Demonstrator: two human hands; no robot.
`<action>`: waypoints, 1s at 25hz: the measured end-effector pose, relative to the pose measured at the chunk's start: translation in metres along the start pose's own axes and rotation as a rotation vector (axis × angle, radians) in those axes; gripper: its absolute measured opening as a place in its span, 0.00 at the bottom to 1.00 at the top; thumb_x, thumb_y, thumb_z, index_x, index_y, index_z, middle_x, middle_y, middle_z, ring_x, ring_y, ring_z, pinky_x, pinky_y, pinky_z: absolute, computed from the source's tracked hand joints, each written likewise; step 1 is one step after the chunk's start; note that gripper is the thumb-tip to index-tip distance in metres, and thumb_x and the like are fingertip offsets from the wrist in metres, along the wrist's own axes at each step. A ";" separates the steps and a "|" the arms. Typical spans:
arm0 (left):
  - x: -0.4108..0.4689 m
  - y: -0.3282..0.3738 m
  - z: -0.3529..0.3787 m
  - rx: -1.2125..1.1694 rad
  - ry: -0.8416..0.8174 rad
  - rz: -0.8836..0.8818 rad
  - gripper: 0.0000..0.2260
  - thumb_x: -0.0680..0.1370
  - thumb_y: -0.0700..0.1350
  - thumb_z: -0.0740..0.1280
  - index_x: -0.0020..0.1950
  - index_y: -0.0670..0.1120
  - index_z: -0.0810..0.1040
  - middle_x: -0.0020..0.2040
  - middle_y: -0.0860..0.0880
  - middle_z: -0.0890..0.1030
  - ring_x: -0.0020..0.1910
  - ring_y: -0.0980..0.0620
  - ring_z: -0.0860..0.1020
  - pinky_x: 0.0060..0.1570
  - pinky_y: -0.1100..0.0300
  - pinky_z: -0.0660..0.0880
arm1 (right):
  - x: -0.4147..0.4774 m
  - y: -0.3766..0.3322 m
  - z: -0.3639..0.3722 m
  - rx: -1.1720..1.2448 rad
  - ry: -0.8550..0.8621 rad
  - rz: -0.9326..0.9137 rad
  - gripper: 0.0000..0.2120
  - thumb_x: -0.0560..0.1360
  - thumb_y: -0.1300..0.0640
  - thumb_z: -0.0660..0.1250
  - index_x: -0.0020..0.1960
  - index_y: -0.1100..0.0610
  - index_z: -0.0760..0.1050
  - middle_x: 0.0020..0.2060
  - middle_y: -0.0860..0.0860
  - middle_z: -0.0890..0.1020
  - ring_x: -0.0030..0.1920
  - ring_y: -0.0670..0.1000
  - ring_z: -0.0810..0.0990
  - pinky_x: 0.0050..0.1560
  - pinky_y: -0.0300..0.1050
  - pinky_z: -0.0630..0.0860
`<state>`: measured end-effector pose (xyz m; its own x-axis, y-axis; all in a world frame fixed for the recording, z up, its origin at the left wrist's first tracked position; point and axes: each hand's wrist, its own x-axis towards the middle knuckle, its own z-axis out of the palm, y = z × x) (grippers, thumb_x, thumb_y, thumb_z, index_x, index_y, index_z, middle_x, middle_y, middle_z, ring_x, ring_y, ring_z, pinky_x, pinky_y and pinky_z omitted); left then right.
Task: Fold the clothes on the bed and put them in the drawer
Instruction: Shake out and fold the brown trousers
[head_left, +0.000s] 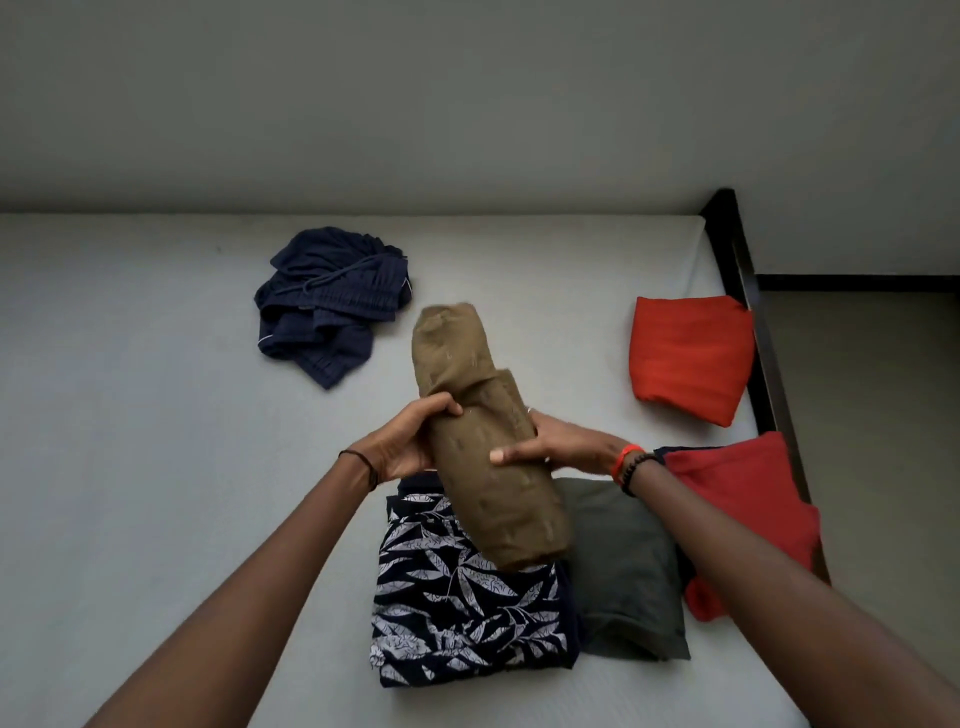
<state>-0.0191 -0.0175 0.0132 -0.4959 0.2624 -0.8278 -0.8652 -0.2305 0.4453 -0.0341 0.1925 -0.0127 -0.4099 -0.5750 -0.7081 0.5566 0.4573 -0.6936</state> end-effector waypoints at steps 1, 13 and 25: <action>-0.006 -0.013 -0.005 -0.004 -0.002 -0.018 0.16 0.68 0.43 0.68 0.55 0.43 0.77 0.53 0.42 0.82 0.52 0.45 0.80 0.59 0.46 0.74 | -0.005 0.008 0.011 0.002 -0.039 -0.006 0.30 0.69 0.54 0.76 0.67 0.50 0.68 0.60 0.49 0.81 0.60 0.51 0.80 0.61 0.54 0.76; -0.008 -0.135 -0.028 0.025 0.113 0.111 0.25 0.70 0.52 0.74 0.64 0.51 0.73 0.60 0.45 0.80 0.56 0.47 0.80 0.58 0.49 0.77 | -0.033 0.110 0.115 0.307 0.001 0.156 0.28 0.72 0.57 0.73 0.67 0.49 0.64 0.61 0.48 0.79 0.59 0.47 0.79 0.55 0.49 0.79; -0.044 -0.245 -0.009 1.096 0.519 0.738 0.38 0.76 0.65 0.59 0.79 0.49 0.49 0.79 0.52 0.50 0.77 0.57 0.49 0.76 0.54 0.49 | -0.028 0.097 0.160 -0.751 0.753 -0.321 0.32 0.75 0.68 0.62 0.77 0.56 0.57 0.73 0.57 0.63 0.74 0.55 0.60 0.75 0.52 0.59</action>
<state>0.2154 0.0184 -0.0623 -0.9763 -0.0206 -0.2156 -0.1613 0.7335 0.6603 0.1467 0.1447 -0.0392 -0.9323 -0.2984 -0.2042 -0.1292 0.8024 -0.5827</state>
